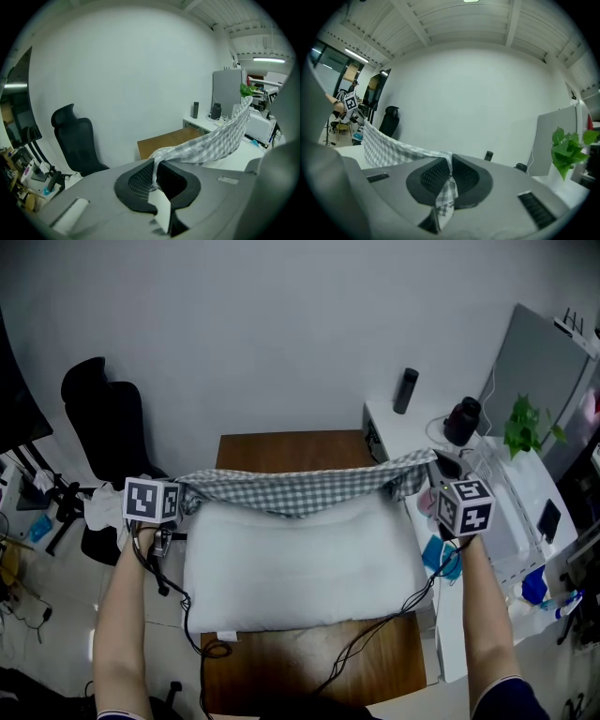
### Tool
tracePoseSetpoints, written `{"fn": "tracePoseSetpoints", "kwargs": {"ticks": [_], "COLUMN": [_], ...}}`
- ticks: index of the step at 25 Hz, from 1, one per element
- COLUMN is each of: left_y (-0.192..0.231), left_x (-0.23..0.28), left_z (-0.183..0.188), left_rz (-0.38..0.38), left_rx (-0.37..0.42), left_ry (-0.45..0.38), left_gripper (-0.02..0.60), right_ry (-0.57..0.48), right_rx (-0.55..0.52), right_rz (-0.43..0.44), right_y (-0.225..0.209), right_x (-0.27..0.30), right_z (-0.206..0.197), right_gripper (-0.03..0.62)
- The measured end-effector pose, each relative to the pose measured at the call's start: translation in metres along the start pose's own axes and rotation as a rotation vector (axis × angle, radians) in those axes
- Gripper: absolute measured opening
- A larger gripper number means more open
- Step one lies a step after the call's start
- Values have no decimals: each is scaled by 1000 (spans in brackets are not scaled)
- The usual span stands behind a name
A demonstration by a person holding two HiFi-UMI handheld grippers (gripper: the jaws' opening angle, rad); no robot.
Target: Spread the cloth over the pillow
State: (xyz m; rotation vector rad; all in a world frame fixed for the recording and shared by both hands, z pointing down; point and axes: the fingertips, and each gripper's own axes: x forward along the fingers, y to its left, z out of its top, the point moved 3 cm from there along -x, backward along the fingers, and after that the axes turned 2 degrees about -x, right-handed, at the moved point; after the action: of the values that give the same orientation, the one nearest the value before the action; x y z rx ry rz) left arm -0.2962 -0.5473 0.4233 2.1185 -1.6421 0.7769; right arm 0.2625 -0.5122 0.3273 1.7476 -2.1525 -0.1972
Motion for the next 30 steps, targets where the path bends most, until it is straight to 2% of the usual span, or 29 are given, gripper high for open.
{"fn": "tracePoseSetpoints", "kwargs": {"ticks": [7,20,30], "left_y": [-9,-32,-42], "left_x": [-11,-41,-54], "left_z": [-22,-83,-124], "left_rz": [-21,-69,-115], "left_rx": [9,102,88], "left_ry": [31,117,153], "left_gripper": [17,18,18], "right_ry": [25,94,143], "right_rx": [22,41,54], "right_rz": [9,26,34], "right_y": [7,27,47], "right_x": [-15,-65,-97], "right_z": [-21,-74,-110], "right_gripper": [23,23,21]}}
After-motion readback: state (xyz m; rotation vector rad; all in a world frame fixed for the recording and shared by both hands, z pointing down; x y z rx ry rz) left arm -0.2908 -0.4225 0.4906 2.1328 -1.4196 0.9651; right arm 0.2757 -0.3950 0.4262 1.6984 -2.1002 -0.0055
